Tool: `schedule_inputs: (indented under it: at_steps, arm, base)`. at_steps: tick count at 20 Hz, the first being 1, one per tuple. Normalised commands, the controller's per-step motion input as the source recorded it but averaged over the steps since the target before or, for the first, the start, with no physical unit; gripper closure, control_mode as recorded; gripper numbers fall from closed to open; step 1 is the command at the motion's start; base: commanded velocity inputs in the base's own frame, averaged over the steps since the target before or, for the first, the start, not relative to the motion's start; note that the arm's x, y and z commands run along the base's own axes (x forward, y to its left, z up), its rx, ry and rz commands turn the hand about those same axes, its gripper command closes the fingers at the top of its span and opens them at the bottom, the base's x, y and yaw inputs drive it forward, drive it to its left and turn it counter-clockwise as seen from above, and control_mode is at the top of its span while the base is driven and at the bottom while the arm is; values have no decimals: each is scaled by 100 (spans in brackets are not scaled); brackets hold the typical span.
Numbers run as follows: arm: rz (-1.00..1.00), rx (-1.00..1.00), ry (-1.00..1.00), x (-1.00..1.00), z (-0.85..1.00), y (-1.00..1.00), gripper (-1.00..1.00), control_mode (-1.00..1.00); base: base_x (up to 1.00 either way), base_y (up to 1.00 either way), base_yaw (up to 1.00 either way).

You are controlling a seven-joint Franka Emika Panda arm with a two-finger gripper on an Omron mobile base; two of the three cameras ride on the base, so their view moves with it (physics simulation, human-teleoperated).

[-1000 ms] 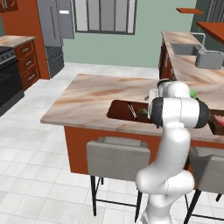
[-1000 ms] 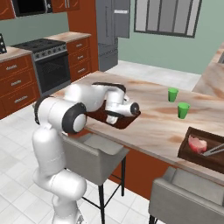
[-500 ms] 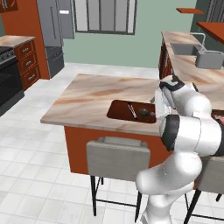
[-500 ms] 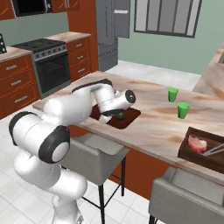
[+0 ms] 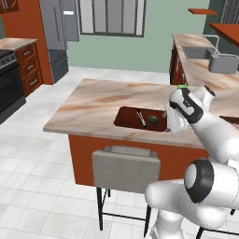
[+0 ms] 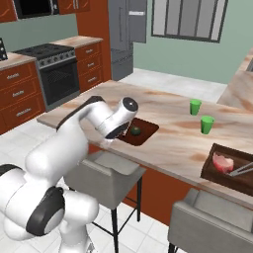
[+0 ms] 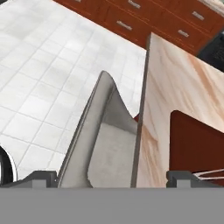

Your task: Gather the squash and potato from the fridge and place them on a tray on the dining counter. Then gather the chicken drumstick and steak from the fridge and place them on the other tray.

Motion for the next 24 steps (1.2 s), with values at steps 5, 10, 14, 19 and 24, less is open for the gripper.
schedule_inputs:
  at_steps: [5, 10, 14, 19, 24]
  arm:
    - [14, -47, 0, -47, 0, 30, -100, -100]
    - [15, -48, 3, -42, 0, 14, -100, -100]
    - [3, -12, -4, -65, 0, 0, -100, -100]
    - [1, -5, -3, -59, -7, 0, -100, -100]
    - [11, -7, -6, -76, -8, 0, -100, -100]
  base:
    - [0, 0, 0]
    - [0, 0, 0]
    - [0, 0, 0]
    - [0, 0, 0]
    - [0, 0, 0]
